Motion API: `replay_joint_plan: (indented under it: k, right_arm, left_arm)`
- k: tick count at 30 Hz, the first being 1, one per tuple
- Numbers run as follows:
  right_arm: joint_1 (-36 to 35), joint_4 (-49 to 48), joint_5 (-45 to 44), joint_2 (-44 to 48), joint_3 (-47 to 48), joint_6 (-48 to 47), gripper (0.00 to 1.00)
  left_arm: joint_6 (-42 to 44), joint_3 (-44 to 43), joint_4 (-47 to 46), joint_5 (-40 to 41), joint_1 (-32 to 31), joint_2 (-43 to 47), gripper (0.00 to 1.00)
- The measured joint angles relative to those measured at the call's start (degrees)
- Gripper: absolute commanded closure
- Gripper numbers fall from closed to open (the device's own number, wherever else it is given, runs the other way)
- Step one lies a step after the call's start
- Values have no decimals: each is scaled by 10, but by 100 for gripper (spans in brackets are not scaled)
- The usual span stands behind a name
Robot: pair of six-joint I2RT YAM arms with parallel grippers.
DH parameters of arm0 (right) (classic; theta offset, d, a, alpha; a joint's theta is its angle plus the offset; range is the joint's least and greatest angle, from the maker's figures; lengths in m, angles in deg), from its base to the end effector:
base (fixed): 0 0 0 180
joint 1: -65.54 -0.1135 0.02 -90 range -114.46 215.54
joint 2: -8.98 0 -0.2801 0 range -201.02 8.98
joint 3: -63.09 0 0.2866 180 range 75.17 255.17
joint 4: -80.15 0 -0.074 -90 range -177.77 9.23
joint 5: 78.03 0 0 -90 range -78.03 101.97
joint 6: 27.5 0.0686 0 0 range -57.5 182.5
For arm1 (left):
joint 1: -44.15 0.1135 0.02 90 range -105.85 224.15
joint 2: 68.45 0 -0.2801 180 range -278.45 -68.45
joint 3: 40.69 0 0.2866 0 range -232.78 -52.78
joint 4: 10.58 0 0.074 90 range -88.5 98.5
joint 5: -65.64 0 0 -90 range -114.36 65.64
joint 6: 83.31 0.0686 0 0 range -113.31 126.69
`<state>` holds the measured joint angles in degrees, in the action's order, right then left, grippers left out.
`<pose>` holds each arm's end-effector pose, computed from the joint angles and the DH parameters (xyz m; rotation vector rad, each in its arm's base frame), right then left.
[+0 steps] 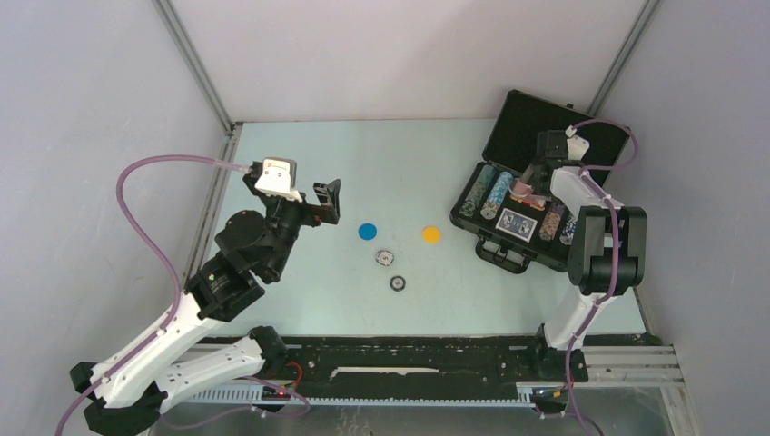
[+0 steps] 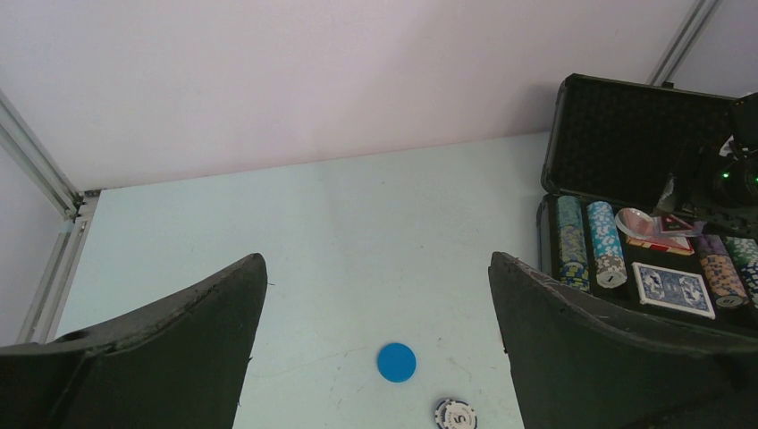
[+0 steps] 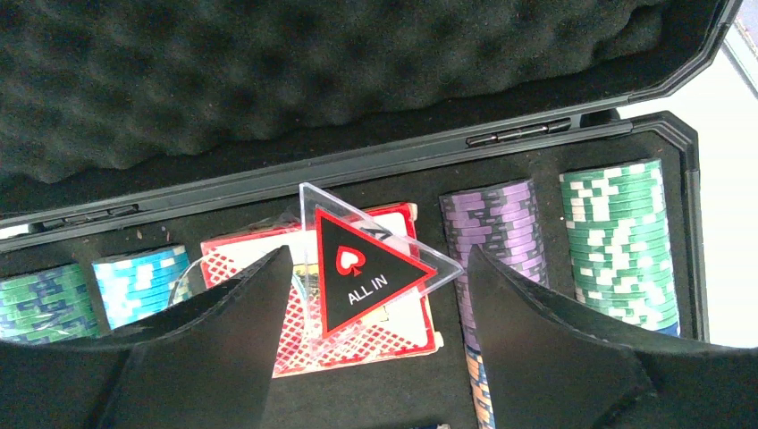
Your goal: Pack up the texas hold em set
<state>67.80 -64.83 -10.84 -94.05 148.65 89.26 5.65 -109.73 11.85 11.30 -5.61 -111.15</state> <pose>0.4387 -0.0439 0.1915 0.7627 2.2889 -0.3011 0.1600 -0.1272 0.4395 0.1419 1.5136 -0.2425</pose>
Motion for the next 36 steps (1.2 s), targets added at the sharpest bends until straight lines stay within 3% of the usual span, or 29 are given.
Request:
replay_joint_plan:
  k: [12,21,26,29,36]
  right_arm:
    - [-14,32,-21,23,1,-8,10]
    - [-62,54,-51,153,-13,-29,4]
    - [-101,60,-24,211,-40,-54,2]
    - [-151,68,10,240,-61,-70,0]
    - [-369,71,81,273,-120,-68,0]
  left_arm:
    - [0,0,0,-1,0,0,0]
    - [-5,0,3,-14,0,0,0]
    - [-26,-28,61,-34,0,-14,0]
    - [-35,-67,106,-60,0,-27,0]
    - [-27,-65,146,-40,-1,4,0]
